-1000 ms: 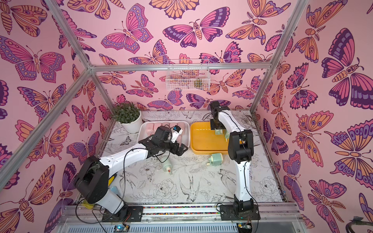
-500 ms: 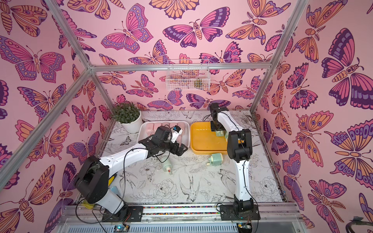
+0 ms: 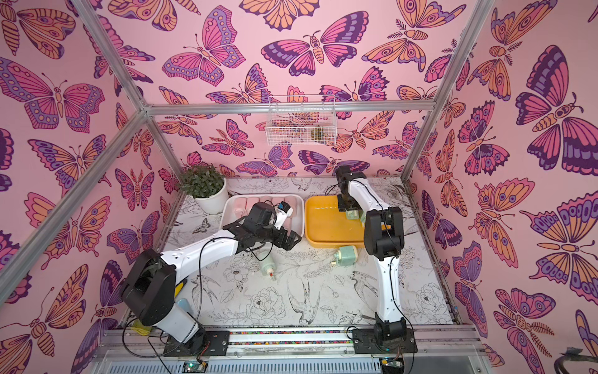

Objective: Place the pencil sharpeners by color into the storage box
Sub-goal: Place the pencil sharpener in the storage box.

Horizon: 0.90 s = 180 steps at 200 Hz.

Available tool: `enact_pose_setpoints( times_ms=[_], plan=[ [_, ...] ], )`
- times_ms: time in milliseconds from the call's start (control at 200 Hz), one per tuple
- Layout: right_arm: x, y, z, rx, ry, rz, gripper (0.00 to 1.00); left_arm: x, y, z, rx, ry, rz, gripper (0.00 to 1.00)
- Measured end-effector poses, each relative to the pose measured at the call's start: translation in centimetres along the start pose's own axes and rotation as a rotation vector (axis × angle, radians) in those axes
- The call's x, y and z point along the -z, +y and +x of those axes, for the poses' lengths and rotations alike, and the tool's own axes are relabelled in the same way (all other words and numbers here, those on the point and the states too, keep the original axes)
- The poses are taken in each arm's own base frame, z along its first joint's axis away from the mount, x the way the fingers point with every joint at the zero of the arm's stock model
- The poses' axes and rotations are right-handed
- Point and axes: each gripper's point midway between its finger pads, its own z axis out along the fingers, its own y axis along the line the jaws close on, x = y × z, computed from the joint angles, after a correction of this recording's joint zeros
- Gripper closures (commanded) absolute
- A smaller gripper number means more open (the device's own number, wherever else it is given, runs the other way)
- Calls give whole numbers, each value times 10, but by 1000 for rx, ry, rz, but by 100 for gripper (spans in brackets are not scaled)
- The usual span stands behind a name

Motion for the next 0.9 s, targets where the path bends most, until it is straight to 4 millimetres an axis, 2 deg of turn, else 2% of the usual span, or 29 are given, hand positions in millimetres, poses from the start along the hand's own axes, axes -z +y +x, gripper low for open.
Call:
enact_pose_setpoints(
  times_ms=[170,275,661,901],
  plan=[
    [0,0,0,-1,-1,0,39,0,0,0,0,0,0,0],
    [-1,0,0,-3,-3,-1,33,0,0,0,0,0,0,0],
    [-6,0,4,-3,6,4,31,0,0,0,1,2,-1,0],
    [8,-3,0,-11,-21,-2,32,0,0,0,1,2,-1,0]
  ],
)
